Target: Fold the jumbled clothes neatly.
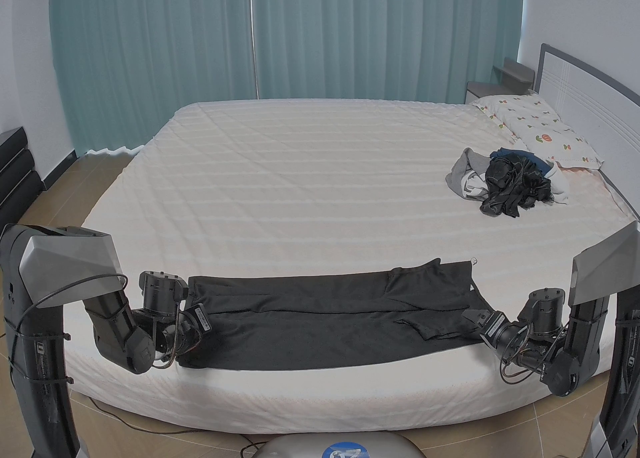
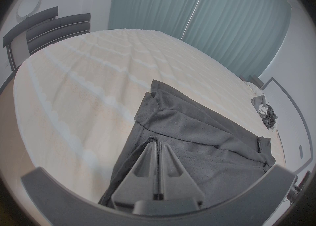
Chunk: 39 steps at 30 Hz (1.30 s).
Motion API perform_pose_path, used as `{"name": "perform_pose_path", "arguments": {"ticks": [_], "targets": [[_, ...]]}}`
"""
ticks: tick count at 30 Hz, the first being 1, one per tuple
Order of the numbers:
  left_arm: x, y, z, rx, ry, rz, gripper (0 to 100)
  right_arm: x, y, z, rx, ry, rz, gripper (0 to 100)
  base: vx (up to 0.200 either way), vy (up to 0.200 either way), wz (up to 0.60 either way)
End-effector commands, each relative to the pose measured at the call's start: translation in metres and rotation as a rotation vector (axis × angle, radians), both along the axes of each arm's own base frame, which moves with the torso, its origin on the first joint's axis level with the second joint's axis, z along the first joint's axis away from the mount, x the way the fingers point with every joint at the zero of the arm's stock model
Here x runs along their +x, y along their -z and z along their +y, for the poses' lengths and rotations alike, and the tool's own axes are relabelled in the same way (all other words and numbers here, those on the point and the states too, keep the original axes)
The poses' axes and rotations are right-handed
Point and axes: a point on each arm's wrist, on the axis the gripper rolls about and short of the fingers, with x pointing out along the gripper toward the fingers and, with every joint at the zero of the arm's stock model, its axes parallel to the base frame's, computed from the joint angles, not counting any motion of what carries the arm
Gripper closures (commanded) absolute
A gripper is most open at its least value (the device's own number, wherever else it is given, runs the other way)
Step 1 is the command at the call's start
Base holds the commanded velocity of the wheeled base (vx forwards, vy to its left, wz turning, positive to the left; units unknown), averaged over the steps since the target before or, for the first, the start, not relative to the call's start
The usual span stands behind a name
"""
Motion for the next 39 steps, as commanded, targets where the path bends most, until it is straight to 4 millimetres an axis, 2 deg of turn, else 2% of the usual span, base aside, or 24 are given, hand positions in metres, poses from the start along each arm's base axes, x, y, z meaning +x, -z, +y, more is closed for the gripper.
{"name": "perform_pose_path", "arguments": {"ticks": [1, 10, 22, 23, 29, 32, 34, 36, 39], "targets": [[0.004, 0.003, 0.010, 0.009, -0.038, -0.007, 100, 0.000, 0.002, -0.001, 0.000, 0.002, 0.004, 0, 0.000, 0.000, 0.00], [0.005, 0.002, 0.011, 0.018, -0.063, -0.022, 100, 0.001, 0.005, -0.001, -0.006, 0.008, 0.014, 0, 0.000, 0.000, 0.00], [0.005, 0.006, 0.011, 0.019, -0.068, -0.010, 100, 0.004, -0.001, -0.007, -0.003, 0.035, -0.021, 0, 0.000, 0.000, 0.00], [0.004, 0.006, 0.011, 0.021, -0.068, -0.008, 0, 0.005, -0.005, -0.011, 0.000, 0.048, -0.044, 0, 0.000, 0.000, 0.00], [0.003, 0.007, 0.011, 0.019, -0.069, -0.004, 0, 0.005, -0.016, -0.025, 0.003, 0.094, -0.082, 0, 0.000, 0.000, 0.00], [0.002, 0.004, 0.013, 0.007, -0.081, -0.011, 0, 0.004, -0.017, -0.022, 0.013, 0.082, -0.081, 0, 0.000, 0.000, 0.00], [0.002, -0.004, 0.015, -0.022, -0.107, -0.045, 0, 0.003, -0.019, -0.015, 0.026, 0.062, -0.086, 0, 0.000, 0.000, 0.00], [0.002, -0.014, 0.020, -0.050, -0.130, -0.075, 0, 0.004, -0.026, -0.009, 0.060, 0.058, -0.112, 0, 0.000, 0.000, 0.00], [-0.001, -0.024, 0.028, -0.077, -0.153, -0.094, 0, 0.002, -0.050, -0.006, 0.120, 0.054, -0.183, 0, 0.000, 0.000, 0.00]]}}
